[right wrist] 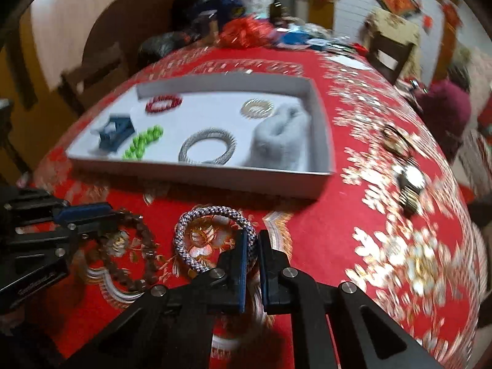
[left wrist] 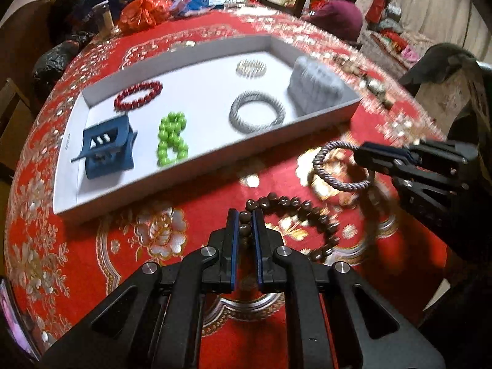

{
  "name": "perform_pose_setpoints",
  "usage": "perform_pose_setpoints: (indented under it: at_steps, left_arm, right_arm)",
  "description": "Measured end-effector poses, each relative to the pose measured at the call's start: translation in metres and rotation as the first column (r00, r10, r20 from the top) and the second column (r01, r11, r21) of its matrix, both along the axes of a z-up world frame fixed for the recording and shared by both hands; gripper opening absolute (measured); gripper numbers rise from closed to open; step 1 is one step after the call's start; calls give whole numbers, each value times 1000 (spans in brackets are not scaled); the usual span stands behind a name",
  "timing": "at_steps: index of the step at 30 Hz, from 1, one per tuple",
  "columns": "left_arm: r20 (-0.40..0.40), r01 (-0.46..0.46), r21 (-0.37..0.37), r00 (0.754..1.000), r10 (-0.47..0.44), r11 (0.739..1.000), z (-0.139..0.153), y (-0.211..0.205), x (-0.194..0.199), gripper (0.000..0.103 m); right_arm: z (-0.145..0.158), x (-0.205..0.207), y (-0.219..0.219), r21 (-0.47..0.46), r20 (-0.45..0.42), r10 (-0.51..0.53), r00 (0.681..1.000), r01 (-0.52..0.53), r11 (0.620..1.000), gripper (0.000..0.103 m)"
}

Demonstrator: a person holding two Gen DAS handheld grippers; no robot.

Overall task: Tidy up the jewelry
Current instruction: 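Lift the brown bead bracelet with the left gripper while the right lifts the beaded bangle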

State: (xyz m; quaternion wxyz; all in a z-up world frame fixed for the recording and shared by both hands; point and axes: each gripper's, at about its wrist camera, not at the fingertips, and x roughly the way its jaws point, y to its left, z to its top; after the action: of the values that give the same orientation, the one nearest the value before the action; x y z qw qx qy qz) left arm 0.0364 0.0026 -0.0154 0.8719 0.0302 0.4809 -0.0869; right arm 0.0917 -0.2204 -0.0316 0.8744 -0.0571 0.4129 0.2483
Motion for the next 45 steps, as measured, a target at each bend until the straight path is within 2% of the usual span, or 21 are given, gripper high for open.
perform_pose_setpoints:
  at_steps: [4,7,18,32,40,43,45]
  left_arm:
    - [41,13,-47,999,-11,999,18,-1,-3,7]
    - [57,23,-65,998,-19,998,26,-2,-6,7]
    - [84,1,-107,996,8,994,40,9,-5,7]
    - [88,-18,-132,996,29,991,45,18,-3,7]
    - [75,-32,-95,996,39,995,38,17,1,7]
    - [71,-45,-81,996,50,996,34,18,1,7]
    - [77,-43,-66,996,48,997,34,16,2,7]
  right_arm:
    - [23,-14,-17,104,24,-18,1000,16,994,6]
    - [26,-16,-16,129,15,-26,1000,23,991,6]
    - [14,-8,-16,82,-12,-78,997,78,994,6]
    - [17,-9,-7,52,15,-89,996,88,995,6]
    - [28,-9,12,33,68,-98,993,96,995,6]
    - [23,-4,17,15,41,-119,992,118,993,6]
    - [33,-7,24,11,69,-101,992,101,995,6]
